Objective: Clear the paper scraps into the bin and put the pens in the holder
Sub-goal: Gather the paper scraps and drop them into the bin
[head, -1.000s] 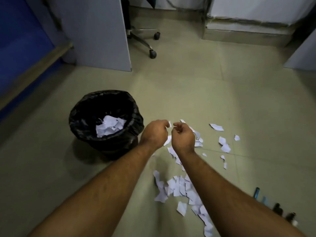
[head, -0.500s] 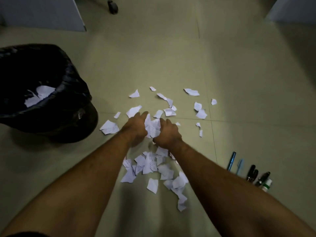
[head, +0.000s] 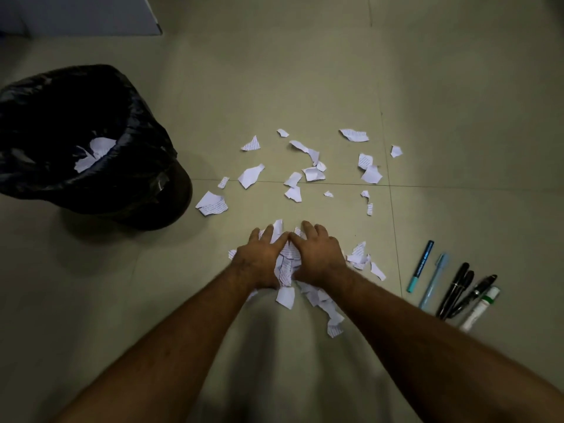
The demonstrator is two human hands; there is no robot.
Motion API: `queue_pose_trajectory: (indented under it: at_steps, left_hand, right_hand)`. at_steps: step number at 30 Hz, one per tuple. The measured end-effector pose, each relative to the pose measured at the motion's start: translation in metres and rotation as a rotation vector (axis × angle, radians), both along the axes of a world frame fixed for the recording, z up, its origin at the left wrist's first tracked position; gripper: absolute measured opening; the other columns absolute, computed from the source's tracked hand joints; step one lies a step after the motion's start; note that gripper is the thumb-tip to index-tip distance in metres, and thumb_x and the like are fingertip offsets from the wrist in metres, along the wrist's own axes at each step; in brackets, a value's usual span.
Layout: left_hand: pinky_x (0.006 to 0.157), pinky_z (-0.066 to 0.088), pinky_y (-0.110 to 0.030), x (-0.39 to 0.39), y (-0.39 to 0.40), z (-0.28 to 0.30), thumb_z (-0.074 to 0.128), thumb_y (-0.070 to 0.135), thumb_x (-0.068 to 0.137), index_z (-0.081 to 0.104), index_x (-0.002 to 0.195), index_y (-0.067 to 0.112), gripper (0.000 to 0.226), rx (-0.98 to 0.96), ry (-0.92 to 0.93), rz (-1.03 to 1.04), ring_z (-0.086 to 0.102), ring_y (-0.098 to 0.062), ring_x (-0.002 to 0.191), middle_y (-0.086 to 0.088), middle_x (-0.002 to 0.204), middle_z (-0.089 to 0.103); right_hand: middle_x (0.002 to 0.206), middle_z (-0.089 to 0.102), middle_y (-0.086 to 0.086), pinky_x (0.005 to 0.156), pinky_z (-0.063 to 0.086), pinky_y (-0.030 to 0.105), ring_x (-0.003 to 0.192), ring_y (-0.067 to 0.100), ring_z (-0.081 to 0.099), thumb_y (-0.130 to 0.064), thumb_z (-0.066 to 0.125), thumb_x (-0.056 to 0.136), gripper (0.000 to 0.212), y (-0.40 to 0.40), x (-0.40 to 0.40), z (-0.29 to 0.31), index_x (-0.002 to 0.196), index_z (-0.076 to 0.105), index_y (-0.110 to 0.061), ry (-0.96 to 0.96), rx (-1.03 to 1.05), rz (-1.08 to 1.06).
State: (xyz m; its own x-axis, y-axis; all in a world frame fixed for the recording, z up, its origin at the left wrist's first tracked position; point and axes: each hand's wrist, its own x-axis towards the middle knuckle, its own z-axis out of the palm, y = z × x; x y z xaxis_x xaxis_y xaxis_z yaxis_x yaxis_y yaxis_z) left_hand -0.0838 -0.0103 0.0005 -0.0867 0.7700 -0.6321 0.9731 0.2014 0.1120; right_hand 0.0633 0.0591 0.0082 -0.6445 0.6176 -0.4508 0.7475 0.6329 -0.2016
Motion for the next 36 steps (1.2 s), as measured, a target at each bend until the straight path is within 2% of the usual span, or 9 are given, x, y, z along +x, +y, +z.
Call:
queue_pose_trajectory:
  at_steps: [4,10,13,17,24,27,29,33,36]
  left_hand:
    - [0.099,0.045,-0.039,0.002,0.000,-0.005,0.061,0.048,0.088,0.039,0.145,0.024,0.065,0.118,0.084,0.033,0.045,-0.031,0.128,-0.011,0.144,0.043]
    - [0.086,0.048,-0.035,0.011,-0.003,-0.010,0.064,0.034,0.089,0.060,0.122,0.015,0.039,0.276,0.102,0.091,0.057,-0.028,0.108,-0.010,0.121,0.059]
    - [0.079,0.048,-0.030,0.014,0.001,-0.003,0.062,0.021,0.089,0.067,0.104,0.009,0.020,0.394,-0.028,0.340,0.064,-0.030,0.097,-0.013,0.107,0.067]
    - [0.076,0.049,-0.031,0.008,0.014,0.029,0.059,0.017,0.090,0.073,0.094,0.008,0.017,0.517,-0.165,0.747,0.066,-0.034,0.089,-0.015,0.096,0.073]
    - [0.064,0.061,-0.044,-0.047,0.036,0.107,0.068,0.029,0.071,0.068,0.064,0.010,0.021,0.683,-0.451,1.003,0.071,-0.032,0.067,-0.011,0.061,0.070]
    - [0.061,0.057,-0.030,-0.083,0.041,0.159,0.073,0.022,0.076,0.062,0.055,0.015,0.025,0.736,-0.421,0.991,0.064,-0.021,0.056,-0.006,0.057,0.068]
    - [0.061,0.056,-0.032,-0.115,0.039,0.195,0.073,0.019,0.076,0.061,0.056,0.014,0.024,0.820,-0.376,0.955,0.065,-0.023,0.061,-0.011,0.062,0.069]
    - [0.060,0.047,-0.024,-0.175,0.025,0.242,0.069,0.026,0.081,0.064,0.064,0.013,0.022,0.888,-0.232,0.964,0.062,-0.020,0.065,-0.004,0.065,0.066]
    - [0.060,0.039,-0.025,-0.216,0.004,0.251,0.065,0.020,0.083,0.054,0.058,0.015,0.028,0.891,-0.146,1.003,0.059,-0.023,0.067,0.001,0.059,0.057]
  right_hand:
    - [0.124,0.053,0.009,0.081,0.049,0.036,0.110,0.031,0.053,-0.034,0.057,0.091,0.037,-0.009,-0.003,-0.008,0.125,0.061,-0.023,0.139,0.066,-0.074]
    - [0.104,0.062,0.011,0.073,0.048,0.030,0.086,0.029,0.064,-0.021,0.059,0.090,0.021,-0.006,-0.005,-0.025,0.106,0.072,-0.014,0.269,-0.017,-0.185]
    - [0.091,0.069,0.015,0.066,0.038,0.026,0.082,0.032,0.064,-0.009,0.065,0.081,0.013,-0.001,-0.002,-0.023,0.090,0.074,-0.007,0.415,-0.134,-0.379]
    - [0.078,0.072,0.013,0.064,0.044,0.026,0.075,0.028,0.066,-0.012,0.068,0.082,0.009,0.007,-0.014,-0.002,0.078,0.075,-0.009,0.602,-0.250,-0.700]
    - [0.055,0.057,-0.003,0.061,0.042,0.026,0.057,0.014,0.051,-0.024,0.074,0.079,0.024,0.032,-0.082,0.083,0.058,0.062,-0.020,0.929,-0.374,-0.863]
    - [0.057,0.063,-0.003,0.062,0.047,0.029,0.058,0.018,0.058,-0.045,0.070,0.073,0.027,0.034,-0.125,0.127,0.061,0.066,-0.021,1.026,-0.389,-0.812]
    - [0.061,0.068,0.001,0.063,0.053,0.036,0.062,0.025,0.063,-0.058,0.066,0.067,0.038,0.034,-0.159,0.156,0.065,0.069,-0.020,1.066,-0.408,-0.777]
    - [0.062,0.065,-0.001,0.062,0.054,0.037,0.060,0.017,0.056,-0.032,0.077,0.077,0.020,0.025,-0.226,0.197,0.070,0.071,-0.014,1.134,-0.397,-0.699]
    - [0.060,0.062,0.004,0.056,0.045,0.028,0.057,0.016,0.053,-0.029,0.075,0.080,0.026,0.006,-0.271,0.206,0.065,0.064,-0.011,1.053,-0.355,-0.582]
